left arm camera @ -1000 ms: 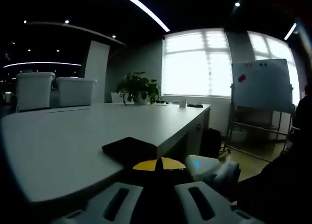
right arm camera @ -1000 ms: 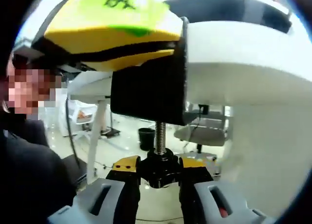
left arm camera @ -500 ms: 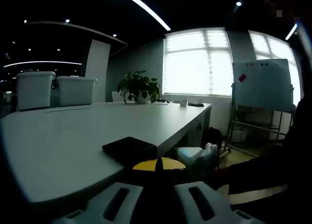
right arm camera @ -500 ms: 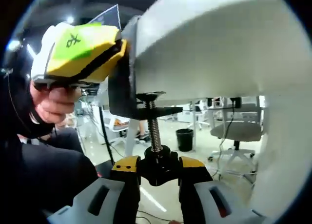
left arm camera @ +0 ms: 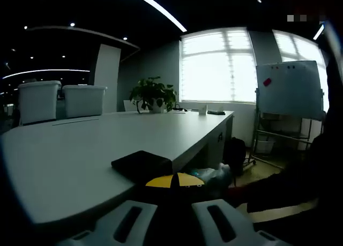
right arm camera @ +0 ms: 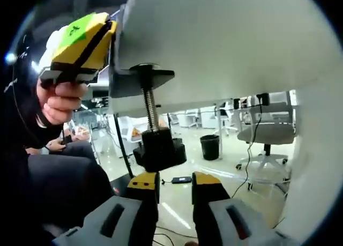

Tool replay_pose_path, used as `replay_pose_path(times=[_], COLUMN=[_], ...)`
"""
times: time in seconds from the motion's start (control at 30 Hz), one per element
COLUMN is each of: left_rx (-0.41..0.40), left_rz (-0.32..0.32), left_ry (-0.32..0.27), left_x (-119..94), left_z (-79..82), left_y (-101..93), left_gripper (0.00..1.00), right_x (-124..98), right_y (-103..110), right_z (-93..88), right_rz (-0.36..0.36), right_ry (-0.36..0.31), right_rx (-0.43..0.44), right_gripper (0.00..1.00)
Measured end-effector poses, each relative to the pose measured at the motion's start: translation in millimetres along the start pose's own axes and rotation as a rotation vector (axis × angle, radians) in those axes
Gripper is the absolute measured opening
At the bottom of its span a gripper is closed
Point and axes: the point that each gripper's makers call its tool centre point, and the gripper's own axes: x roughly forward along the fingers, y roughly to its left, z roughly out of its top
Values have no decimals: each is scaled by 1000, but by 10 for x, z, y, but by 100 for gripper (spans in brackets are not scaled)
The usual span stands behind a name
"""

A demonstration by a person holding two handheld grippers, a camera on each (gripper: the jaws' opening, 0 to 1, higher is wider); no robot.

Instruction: Clamp the fixed fixture on the desktop, loosen the retaining clip, secure it to the edge of the desk, and tighten the retaining clip.

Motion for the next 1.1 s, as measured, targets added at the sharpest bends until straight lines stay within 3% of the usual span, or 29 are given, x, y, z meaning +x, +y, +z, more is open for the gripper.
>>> replay_pose_path(times=[0.07,0.17,0.23,0.37,0.43,0.5,0.57,0.67,0.7,0.8,0.87,1.0,1.1], left_rx=[0,2,4,-1,-4,-9,-13,-21,-21,-21,-20,-24,-28], left_rz=[2,2,3,4,5,2,-3,-8,-10,-15,-19,-22,-24], left_ry=[-2,-2,0,-3,-5,-9,-14,-17,-18,-20,-19,-22,-27], left_x=[0,-1,-10,-43,-50,-53,-56,-58,-59,-63,-61,-69,-77], left_z=[-3,-5,-1,15,23,26,25,29,29,33,40,45,50], left_y=[1,0,6,30,34,33,33,33,31,23,15,8,1], left_gripper=[1,1,1,1,1,1,1,1,1,1,1,1,1], right_x=[-12,-115,-229,-360,-389,-336,-343,-263,-252,-208,-176,-162,-186], right_y=[-90,-63,-80,61,117,178,147,137,109,80,90,99,62], right_z=[31,155,287,519,547,608,611,513,505,453,454,425,472], right_rz=[-69,-179,-296,-452,-518,-558,-639,-658,-673,-695,-698,-717,-739], right_ry=[-24,-67,-108,-157,-143,-188,-183,-164,-160,-140,-146,-127,-161], right_rx=[-21,-63,-98,-166,-215,-232,-237,-144,-155,-145,-142,-158,-101], right_gripper=[32,43,49,58,58,67,76,74,75,83,95,90,93])
